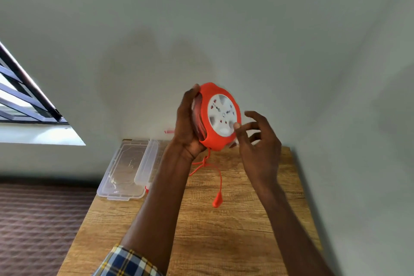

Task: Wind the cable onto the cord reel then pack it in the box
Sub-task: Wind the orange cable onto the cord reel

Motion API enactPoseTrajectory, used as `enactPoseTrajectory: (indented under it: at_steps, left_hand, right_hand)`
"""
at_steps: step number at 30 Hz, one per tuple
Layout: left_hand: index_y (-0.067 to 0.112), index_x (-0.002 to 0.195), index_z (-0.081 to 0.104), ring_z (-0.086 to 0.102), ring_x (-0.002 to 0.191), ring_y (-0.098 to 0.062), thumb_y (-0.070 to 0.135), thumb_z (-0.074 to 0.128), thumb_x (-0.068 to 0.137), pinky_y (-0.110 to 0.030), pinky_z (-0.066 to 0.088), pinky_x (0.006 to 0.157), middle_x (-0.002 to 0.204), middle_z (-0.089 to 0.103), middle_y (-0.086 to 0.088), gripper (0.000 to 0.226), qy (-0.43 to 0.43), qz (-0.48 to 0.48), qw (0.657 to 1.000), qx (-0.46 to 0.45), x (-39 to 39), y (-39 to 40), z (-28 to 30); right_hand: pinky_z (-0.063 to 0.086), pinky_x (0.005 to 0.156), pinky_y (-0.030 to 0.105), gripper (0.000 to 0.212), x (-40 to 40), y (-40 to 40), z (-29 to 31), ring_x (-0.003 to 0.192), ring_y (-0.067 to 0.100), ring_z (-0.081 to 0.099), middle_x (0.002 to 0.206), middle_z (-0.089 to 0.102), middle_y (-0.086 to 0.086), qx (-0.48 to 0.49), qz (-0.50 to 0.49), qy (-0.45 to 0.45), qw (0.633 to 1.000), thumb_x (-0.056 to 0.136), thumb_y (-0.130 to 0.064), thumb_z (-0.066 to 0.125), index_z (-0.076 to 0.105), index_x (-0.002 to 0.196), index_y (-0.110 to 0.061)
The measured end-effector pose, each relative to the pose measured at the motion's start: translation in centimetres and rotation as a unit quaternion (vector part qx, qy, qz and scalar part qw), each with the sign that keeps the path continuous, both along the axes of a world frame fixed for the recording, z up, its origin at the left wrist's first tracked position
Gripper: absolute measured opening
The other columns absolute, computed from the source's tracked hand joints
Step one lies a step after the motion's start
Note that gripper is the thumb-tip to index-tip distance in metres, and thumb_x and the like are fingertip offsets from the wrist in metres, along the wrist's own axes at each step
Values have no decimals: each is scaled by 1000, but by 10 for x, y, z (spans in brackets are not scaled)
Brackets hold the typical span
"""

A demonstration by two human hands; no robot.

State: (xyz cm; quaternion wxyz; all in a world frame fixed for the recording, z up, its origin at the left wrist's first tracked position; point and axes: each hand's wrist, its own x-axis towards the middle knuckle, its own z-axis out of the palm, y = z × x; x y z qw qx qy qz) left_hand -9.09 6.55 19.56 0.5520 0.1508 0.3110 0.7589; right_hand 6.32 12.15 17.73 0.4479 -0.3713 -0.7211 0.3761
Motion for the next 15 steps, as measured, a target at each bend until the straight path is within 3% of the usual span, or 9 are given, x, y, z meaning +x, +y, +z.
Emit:
enactPoseTrajectory:
  at_steps: [2,4,7,9,12,15]
  left_hand:
    - [19,134,68,54,135,-45,76,46,91,-78,30,111,143,63,-18,75,-45,18,999,22,-9,1,-3]
    - [21,144,62,47,143,-49,81,44,87,-86,24,106,152,56,-18,84,-80,63,994,42,-13,2,-6]
    - [19,145,60,47,143,-50,82,41,86,-86,26,104,149,59,-19,88,-119,125,983,62,-14,3,-13]
    - [18,152,54,45,144,-52,82,43,85,-87,26,104,155,53,-21,93,-143,146,976,77,-14,3,-19]
    - [19,155,50,45,144,-54,80,44,84,-87,24,105,157,51,-24,94,-169,165,966,100,-16,4,-29]
    - [19,155,49,44,142,-57,78,47,82,-88,24,104,156,51,-26,95,-193,167,959,125,-19,1,-32]
  right_hand:
    - [45,63,21,26,4,5,-5,81,-2,64,89,69,-13,-58,-8,32,998,91,-39,74,63,112,-30]
    - [46,68,22,20,7,13,-10,79,-3,63,84,69,-11,-97,43,2,994,87,-38,77,65,99,-27]
    - [53,81,25,27,4,11,-14,95,-3,65,97,72,-16,-123,191,-110,968,82,-47,80,69,100,-31]
    - [56,86,31,34,-3,2,-16,100,0,66,103,72,-17,-118,249,-138,951,77,-48,84,70,104,-33]
    - [58,81,42,31,-9,-3,-19,86,11,68,93,73,-9,-121,273,-135,945,72,-44,89,76,97,-30]
    - [54,72,40,27,-9,-1,-20,75,13,62,82,71,-1,-146,290,-93,941,73,-39,88,78,94,-26]
